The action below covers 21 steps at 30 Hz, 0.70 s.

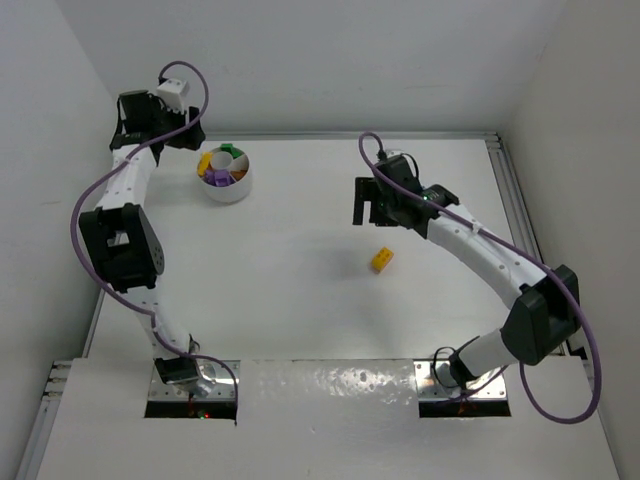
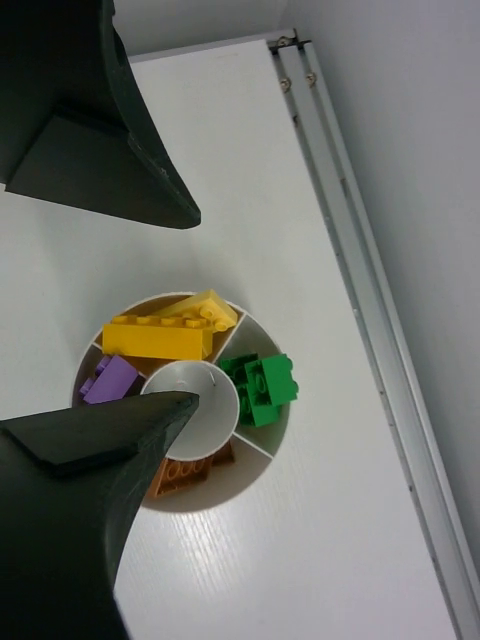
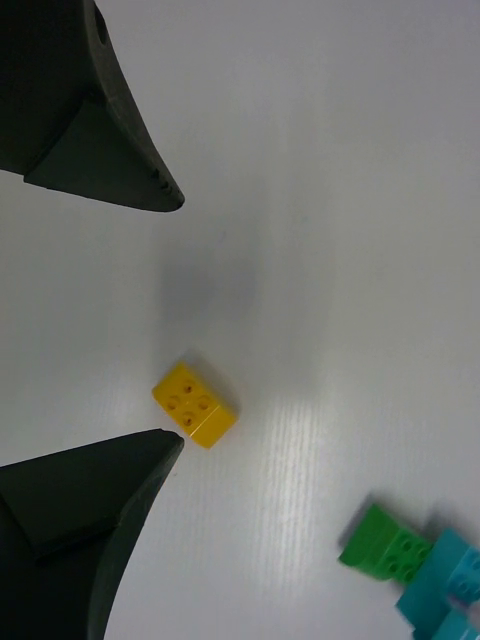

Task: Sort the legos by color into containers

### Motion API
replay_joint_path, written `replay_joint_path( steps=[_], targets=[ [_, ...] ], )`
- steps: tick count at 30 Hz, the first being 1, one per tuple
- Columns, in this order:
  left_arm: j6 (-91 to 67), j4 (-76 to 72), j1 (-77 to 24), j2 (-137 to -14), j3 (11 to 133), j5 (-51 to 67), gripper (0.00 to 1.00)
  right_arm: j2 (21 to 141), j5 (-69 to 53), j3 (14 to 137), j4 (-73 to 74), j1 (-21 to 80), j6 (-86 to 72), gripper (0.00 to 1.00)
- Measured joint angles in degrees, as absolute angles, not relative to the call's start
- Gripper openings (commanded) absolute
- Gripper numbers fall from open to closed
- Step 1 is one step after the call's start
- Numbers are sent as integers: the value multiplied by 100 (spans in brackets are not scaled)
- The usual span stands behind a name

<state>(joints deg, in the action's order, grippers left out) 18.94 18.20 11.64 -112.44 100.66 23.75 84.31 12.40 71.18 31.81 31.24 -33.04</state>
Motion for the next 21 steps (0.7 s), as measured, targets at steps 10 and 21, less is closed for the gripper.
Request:
replay_joint_path(
  steps=[10,21],
  targets=[
    [1957,2064,1155,-10781,9948,2388,51,8680,1737,6685,3566,3124,-4174,90],
    [1911,2167,1155,-10866,9653,1822,47,8980,1446,6139,3374,3039,-4637,87]
  ],
)
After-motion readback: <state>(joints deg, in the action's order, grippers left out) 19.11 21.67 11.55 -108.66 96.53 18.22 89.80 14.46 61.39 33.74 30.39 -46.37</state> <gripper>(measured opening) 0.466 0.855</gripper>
